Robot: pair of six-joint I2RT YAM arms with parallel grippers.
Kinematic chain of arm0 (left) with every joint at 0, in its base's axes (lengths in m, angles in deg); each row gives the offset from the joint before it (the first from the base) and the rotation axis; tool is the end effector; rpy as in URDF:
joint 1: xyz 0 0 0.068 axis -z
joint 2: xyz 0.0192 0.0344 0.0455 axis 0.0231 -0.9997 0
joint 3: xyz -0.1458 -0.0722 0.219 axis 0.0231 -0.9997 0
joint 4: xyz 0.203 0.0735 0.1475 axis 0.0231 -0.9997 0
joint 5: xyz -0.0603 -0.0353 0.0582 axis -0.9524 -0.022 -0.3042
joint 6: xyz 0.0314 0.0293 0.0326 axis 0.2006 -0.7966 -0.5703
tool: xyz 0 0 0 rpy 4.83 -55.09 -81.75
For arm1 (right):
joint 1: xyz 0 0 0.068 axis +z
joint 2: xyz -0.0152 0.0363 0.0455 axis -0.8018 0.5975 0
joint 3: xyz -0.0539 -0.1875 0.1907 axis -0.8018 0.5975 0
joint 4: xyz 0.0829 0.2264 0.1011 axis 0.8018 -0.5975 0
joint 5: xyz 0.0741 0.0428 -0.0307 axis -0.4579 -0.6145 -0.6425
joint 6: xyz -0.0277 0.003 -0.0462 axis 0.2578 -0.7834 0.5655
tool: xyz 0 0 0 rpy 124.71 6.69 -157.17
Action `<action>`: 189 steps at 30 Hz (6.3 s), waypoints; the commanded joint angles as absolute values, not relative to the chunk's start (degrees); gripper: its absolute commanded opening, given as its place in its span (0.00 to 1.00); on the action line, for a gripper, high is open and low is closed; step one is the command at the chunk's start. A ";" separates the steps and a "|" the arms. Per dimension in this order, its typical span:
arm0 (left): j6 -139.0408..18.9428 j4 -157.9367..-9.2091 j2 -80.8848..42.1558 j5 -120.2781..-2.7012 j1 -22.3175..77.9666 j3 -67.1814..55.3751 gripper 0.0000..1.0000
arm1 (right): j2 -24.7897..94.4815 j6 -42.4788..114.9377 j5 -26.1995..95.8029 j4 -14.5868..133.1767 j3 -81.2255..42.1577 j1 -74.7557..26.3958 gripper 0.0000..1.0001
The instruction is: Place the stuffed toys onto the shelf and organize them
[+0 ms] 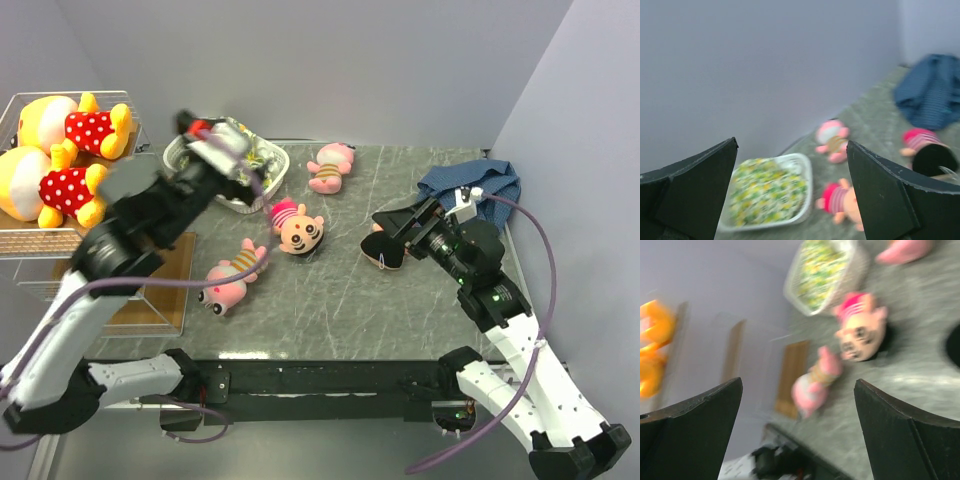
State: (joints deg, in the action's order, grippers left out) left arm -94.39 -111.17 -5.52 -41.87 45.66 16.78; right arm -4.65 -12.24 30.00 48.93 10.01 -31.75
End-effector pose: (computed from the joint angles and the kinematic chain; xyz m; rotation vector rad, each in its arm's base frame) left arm 0.1295 -0.1166 0.5451 0.6545 1.2820 -0.1672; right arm 0.1555 0.0697 0.3556 0.3581 1.7911 1.1644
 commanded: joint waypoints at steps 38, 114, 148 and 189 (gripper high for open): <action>-65.22 -94.27 -5.21 -60.34 45.71 -10.77 0.90 | 8.27 25.71 42.73 85.26 28.57 -16.83 0.00; -49.55 -119.12 -9.42 -74.44 45.27 7.86 0.01 | -8.35 48.50 24.68 117.82 42.83 -14.37 1.00; -95.88 -117.43 -13.92 14.61 49.23 3.51 0.01 | -10.11 39.44 40.69 96.45 33.16 -14.37 1.00; -108.20 -104.65 -7.68 -2.16 22.86 -12.43 0.50 | -19.78 37.08 36.81 90.49 33.43 -14.37 1.00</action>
State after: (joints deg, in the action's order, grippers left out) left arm -109.85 -103.35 -7.88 -1.57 23.04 -14.11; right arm -17.74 39.23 36.75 90.65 34.76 -14.57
